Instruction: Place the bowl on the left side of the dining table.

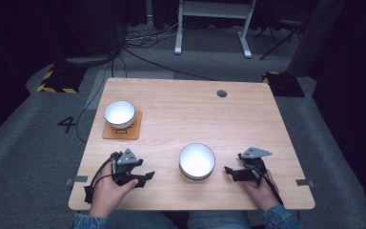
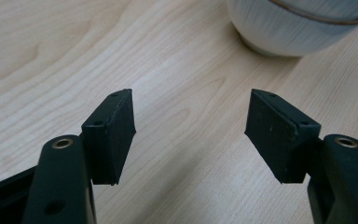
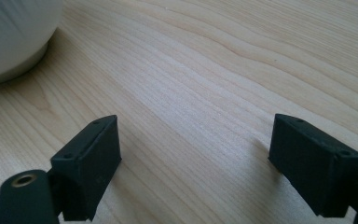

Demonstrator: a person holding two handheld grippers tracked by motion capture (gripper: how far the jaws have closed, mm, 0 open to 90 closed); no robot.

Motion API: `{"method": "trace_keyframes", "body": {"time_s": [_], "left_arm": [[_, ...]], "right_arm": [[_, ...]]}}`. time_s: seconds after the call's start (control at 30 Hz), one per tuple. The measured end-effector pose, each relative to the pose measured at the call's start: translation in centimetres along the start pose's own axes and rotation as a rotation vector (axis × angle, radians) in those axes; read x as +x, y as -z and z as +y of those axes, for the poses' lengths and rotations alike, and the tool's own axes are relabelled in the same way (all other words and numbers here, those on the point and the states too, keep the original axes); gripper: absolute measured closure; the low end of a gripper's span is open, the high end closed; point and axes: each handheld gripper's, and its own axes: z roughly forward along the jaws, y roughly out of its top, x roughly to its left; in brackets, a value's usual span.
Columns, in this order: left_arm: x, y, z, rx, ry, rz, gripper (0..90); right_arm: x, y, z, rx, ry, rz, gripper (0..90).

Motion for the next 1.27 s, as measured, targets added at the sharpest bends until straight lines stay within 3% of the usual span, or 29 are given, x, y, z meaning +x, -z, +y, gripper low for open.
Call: {"method": "trace_keyframes", "body": {"time_s": [0.33,0.47,0.6,0.73,0.77,0.9,0.93,1.27], "left_arm": [[-0.6,-2.9,-0.5,0.085,-0.028,-0.034,32.5],[-0.8,-3.5,-0.7,0.101,-0.056,-0.024,32.3],[-1.0,-3.8,-0.8,0.093,-0.054,-0.028,31.3],[-1.2,-4.4,-1.2,0.055,-0.118,0.003,25.7],[-1.2,-4.6,-1.2,0.050,-0.156,0.028,22.3],[-1.4,-4.9,-1.1,0.059,-0.140,0.014,15.9],[-1.3,-4.8,-1.1,0.059,-0.153,0.026,15.4],[-1.6,-5.0,-1.0,0.062,-0.141,0.034,13.2]], "right_arm": [[0.0,0.0,0.0,0.000,0.000,0.000,16.6],[0.0,0.0,0.0,0.000,0.000,0.000,16.6],[0.0,0.0,0.0,-0.001,-0.001,0.000,16.6],[0.0,0.0,0.0,-0.001,0.000,0.000,16.6],[0.0,0.0,0.0,-0.001,-0.001,0.000,16.6],[0.0,0.0,0.0,-0.001,0.000,0.000,16.6],[0.0,0.0,0.0,-0.001,0.000,0.000,16.6],[0.0,0.0,0.0,0.003,-0.007,-0.002,16.6]]}}
